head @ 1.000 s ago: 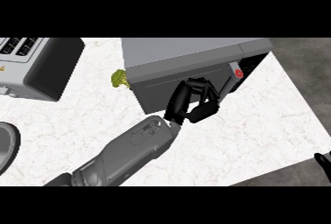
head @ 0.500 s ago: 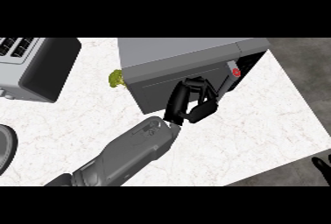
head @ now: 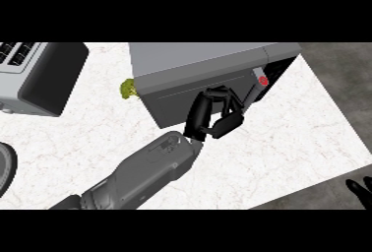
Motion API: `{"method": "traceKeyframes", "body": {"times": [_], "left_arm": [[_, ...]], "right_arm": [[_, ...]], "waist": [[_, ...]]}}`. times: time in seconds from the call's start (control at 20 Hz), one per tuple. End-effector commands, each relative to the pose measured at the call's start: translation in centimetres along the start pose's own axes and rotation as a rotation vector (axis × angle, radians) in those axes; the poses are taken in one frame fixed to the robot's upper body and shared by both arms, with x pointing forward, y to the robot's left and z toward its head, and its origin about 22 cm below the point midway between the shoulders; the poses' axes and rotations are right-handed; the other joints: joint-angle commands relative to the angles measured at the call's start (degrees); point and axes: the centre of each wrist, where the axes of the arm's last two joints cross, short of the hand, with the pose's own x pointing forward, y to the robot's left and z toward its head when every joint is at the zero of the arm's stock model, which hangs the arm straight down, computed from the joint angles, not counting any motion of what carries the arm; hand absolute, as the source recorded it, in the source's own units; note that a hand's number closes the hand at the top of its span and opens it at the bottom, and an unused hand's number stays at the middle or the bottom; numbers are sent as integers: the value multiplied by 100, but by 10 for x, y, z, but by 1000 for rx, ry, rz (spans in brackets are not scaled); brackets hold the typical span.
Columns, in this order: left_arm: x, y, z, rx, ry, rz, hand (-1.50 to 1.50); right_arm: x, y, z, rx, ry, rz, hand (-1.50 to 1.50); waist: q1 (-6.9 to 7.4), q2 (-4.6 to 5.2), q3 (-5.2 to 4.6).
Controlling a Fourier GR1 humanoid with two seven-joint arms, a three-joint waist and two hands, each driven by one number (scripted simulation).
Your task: Pick up the milk, place it into the microwave and close the microwave
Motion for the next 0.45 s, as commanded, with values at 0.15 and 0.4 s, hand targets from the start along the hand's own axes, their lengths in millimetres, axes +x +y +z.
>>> {"method": "traceKeyframes", "body": {"times": [0.15,0.4], "left_arm": [[-2,16,-21,91,19,-30,150],[-2,17,-22,104,6,-35,150]], "right_arm": [[4,3,-3,35,-5,-14,-150],[4,1,-5,43,0,-4,-150]], "waist": [[-142,121,-6],[-101,120,-4]]}}
